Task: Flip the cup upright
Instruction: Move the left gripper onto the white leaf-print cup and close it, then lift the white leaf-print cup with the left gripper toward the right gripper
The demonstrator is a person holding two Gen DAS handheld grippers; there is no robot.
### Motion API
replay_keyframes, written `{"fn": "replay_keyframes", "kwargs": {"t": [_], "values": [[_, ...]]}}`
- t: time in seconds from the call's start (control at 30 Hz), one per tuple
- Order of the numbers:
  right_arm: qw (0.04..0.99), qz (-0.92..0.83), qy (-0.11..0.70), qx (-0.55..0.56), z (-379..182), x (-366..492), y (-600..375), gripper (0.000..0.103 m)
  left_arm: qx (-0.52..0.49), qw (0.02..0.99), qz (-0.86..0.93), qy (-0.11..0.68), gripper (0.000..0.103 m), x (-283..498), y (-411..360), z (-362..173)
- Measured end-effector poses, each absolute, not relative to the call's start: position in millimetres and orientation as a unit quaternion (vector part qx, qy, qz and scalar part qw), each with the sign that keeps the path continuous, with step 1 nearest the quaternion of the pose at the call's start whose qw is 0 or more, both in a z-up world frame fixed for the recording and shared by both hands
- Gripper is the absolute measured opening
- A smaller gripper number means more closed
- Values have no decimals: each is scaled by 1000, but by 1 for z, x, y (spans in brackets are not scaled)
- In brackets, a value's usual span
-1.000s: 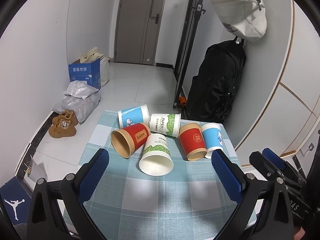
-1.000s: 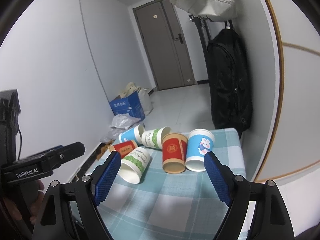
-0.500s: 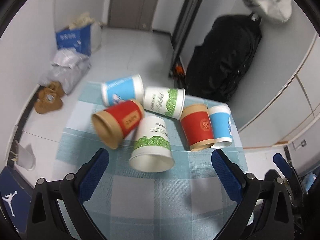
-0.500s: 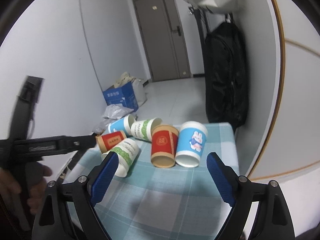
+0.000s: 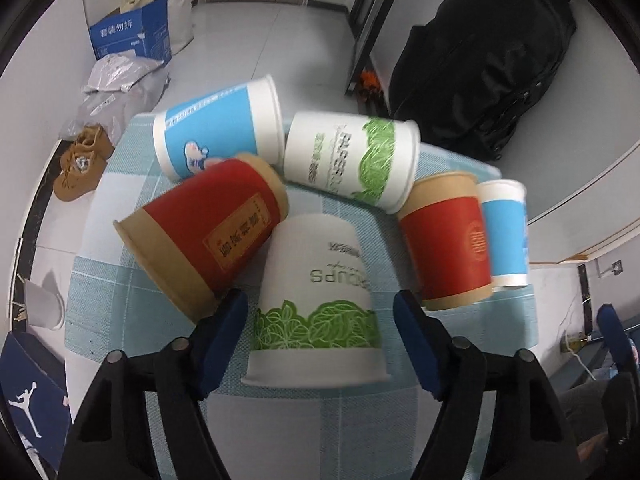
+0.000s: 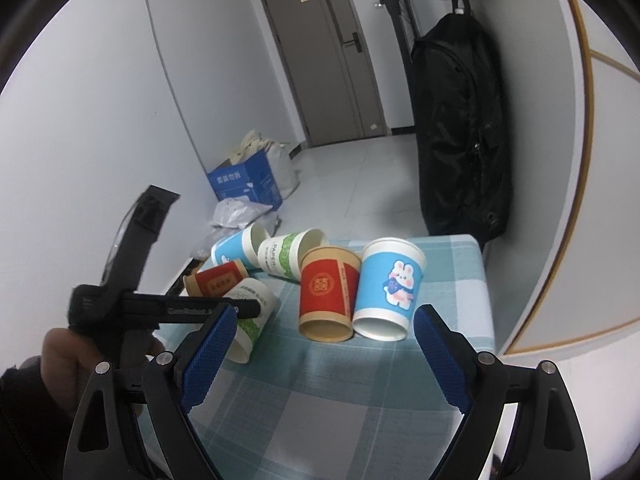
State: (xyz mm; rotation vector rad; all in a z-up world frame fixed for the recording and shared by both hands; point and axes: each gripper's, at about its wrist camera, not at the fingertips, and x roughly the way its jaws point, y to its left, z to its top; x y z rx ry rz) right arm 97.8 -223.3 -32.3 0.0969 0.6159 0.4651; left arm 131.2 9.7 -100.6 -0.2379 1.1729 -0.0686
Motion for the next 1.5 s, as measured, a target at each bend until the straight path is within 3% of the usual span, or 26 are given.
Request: {"fn": "replay_keyframes", "kwargs": {"t": [0.07, 0.23, 0.77, 1.13, 1.5], "values": [[922, 230, 306, 52, -36, 101, -223, 91, -115, 820, -36, 560, 58, 131, 8, -104], [916, 230, 323, 63, -42, 106, -224, 91, -109, 820, -38, 560, 57, 132, 3, -100], [914, 232, 324, 75, -38, 97, -226, 91, -114, 841, -83, 522, 55, 109, -19, -42], [926, 232, 287, 77, -15, 67, -225, 91, -128, 878, -103, 450, 55, 63, -7, 20], [936, 252, 243, 35, -5, 34, -204, 91, -178, 888, -112, 408, 55, 24, 25, 17]]}}
